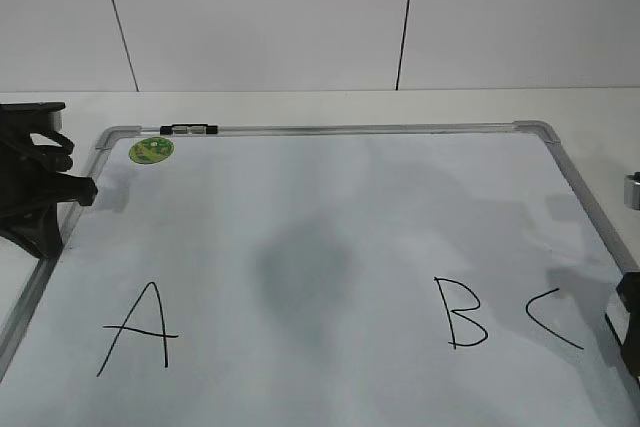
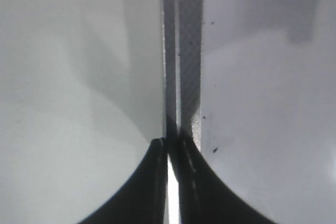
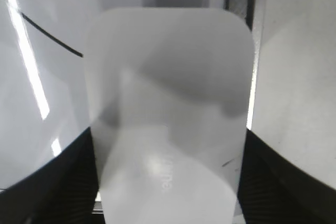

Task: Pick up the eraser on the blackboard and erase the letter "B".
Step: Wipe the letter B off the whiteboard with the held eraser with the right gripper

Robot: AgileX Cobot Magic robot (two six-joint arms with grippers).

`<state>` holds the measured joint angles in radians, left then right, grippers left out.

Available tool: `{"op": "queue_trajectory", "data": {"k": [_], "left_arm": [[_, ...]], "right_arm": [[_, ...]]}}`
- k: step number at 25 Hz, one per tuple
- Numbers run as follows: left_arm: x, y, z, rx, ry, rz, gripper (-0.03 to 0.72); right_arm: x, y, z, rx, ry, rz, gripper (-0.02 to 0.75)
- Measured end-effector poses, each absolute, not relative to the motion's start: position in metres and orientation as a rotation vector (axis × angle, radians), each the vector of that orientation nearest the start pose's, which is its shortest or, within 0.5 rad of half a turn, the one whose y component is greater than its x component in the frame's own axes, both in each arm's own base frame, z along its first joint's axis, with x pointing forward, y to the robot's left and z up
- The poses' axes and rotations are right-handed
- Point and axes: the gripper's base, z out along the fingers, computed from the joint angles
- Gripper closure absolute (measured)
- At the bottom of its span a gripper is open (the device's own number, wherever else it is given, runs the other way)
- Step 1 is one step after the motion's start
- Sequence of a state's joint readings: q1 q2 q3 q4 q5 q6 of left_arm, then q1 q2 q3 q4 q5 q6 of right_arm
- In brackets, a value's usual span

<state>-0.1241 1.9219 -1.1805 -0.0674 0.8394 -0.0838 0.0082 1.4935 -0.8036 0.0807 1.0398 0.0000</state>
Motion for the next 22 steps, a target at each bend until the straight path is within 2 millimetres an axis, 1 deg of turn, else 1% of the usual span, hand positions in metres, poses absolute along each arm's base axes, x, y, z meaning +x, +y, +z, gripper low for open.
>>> {"op": "queue_trajectory", "data": {"k": [5,7,9,10,11,14,16,17,21,22], "left_arm": [[0.349,-0.048,0.149,-0.004,3.069,-0.091,0.669],[0.349,-0.048,0.149,-0.004,3.069,-0.091,0.669],[0.349,-0.048,0.149,-0.004,3.069,-0.091,0.669],[0.349,-0.048,0.149,-0.004,3.069,-0.091,0.669],[0.349,-0.048,0.149,-0.004,3.069,-0.091,0.669],[0.349,-0.048,0.149,-0.004,3.069,-0.091,0.669],[0.349,-0.048,0.149,-0.004,3.069,-0.091,0.669],[0.349,-0.048,0.149,-0.004,3.069,-0.091,0.669],[0.349,-0.048,0.149,-0.004,3.069,-0.091,0.669],[0.349,-0.048,0.149,-0.004,3.069,-0.091,0.669]], "right_arm": [[0.231,0.012,0.196,0.092,3.202,0.169,0.197],[0.234,0.015,0.203,0.081,3.187,0.183,0.197],[0.238,0.022,0.213,0.018,3.171,0.179,0.197],[0.240,0.030,0.218,-0.004,3.163,0.165,0.197],[0.242,0.034,0.221,-0.022,3.154,0.150,0.197],[0.243,0.067,0.232,-0.123,3.120,0.076,0.197],[0.242,0.083,0.237,-0.160,3.106,0.067,0.197],[0.242,0.094,0.238,-0.180,3.104,0.066,0.197],[0.252,0.120,0.232,-0.242,3.117,0.055,0.197],[0.254,0.124,0.230,-0.248,3.122,0.055,0.197]]}}
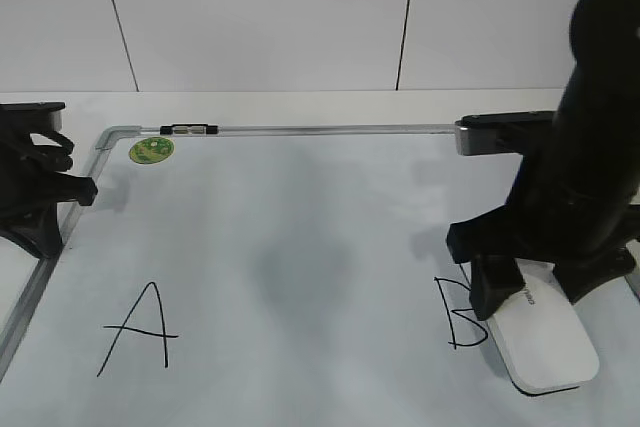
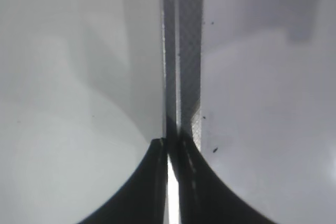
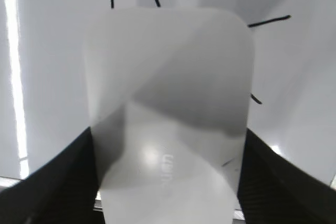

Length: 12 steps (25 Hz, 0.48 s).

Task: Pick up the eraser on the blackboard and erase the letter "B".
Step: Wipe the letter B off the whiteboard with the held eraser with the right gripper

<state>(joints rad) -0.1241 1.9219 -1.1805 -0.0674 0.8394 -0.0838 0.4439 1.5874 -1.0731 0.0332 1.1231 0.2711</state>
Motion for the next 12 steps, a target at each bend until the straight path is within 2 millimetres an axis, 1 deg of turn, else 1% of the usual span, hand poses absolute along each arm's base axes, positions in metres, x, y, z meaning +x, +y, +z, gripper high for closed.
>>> {"op": "queue_trajectory", "data": {"k": [3,9,12], "left_arm": [[0.349,-0.048,0.149,-0.004,3.069,-0.091,0.669],[0.349,-0.048,0.149,-0.004,3.069,-0.091,0.669],[0.349,-0.048,0.149,-0.004,3.069,-0.091,0.669]], "right_arm": [[0.265,0.135,0.218,-0.259,3.156,0.054,0.197],[0.287,0.146,0.194,-0.253,3.202,0.028,0.197],[0.297,0.150,0.178,-0.257,3.222,0.006,0.197]]}}
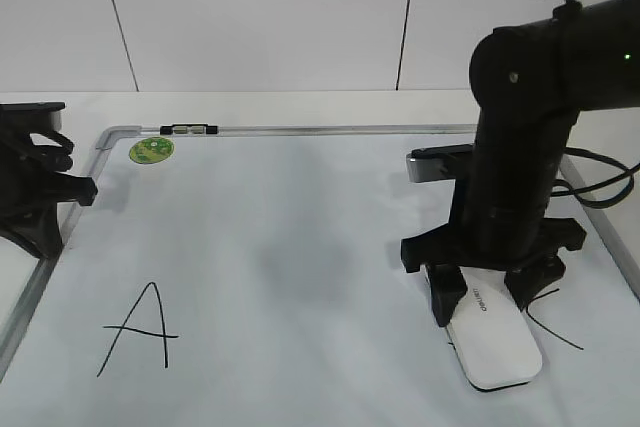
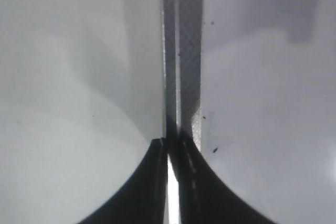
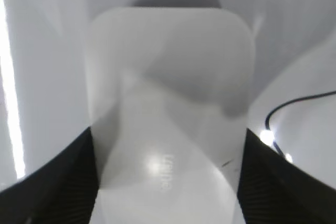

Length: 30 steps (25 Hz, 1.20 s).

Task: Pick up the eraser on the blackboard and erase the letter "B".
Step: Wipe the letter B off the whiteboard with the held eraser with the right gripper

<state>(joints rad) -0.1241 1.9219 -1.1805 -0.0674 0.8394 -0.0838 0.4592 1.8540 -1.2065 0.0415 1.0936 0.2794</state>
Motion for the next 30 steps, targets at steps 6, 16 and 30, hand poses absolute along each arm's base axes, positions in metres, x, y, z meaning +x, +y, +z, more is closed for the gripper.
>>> {"op": "queue_trajectory", "data": {"k": [6,16,30], "left_arm": [[0.350,-0.048,0.149,-0.004,3.070,-0.091,0.669],[0.349,-0.048,0.149,-0.002,3.076,-0.088,0.669],[0.349,-0.048,0.148,-0.002,3.083,-0.088,0.669]], "right_arm": [[0.304,0.154,0.170,-0.261,3.267,-0.021,0.197],[0.320,0.154,0.172,-0.237,3.276,-0.030,0.197],[0.348,0.144,0.175,-0.144,3.184,-0.027,0.197]]}}
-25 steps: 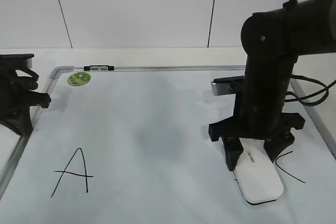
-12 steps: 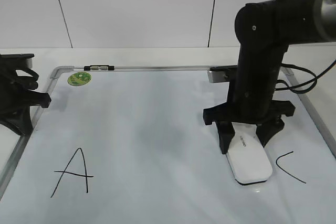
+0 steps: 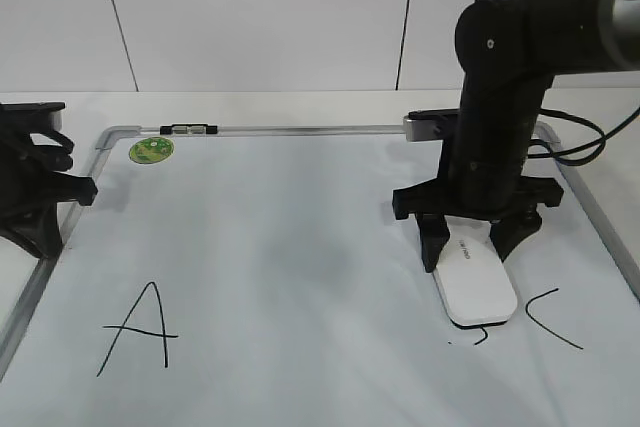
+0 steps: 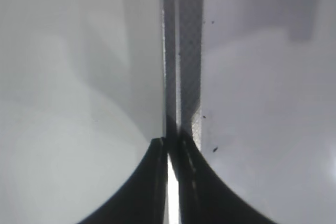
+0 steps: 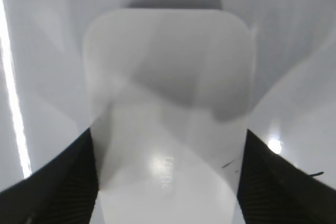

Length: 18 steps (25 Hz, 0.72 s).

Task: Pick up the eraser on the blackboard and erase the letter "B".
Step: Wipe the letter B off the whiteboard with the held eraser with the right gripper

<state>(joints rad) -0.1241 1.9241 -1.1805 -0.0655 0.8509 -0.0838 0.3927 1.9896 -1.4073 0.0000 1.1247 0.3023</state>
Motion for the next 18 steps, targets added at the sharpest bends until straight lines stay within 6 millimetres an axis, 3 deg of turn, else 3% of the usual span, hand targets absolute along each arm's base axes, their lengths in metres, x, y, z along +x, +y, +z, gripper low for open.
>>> {"op": "queue_trajectory", "data": {"k": [5,12,18], "left_arm": [[0.348,-0.048,0.148,-0.002,3.085,-0.088,0.668],[0.348,-0.048,0.148,-0.002,3.085,-0.088,0.668],[0.348,-0.048,0.148,-0.002,3.085,-0.088,0.668]], "right_arm": [[0.343,0.154,0.175,-0.201,3.183,-0.037,0.197],[0.323,0.193,0.173,-0.387,3.213,0.112,0.197],[0.316,0.198,0.180,-0.411,3.216,0.216,0.198]]}}
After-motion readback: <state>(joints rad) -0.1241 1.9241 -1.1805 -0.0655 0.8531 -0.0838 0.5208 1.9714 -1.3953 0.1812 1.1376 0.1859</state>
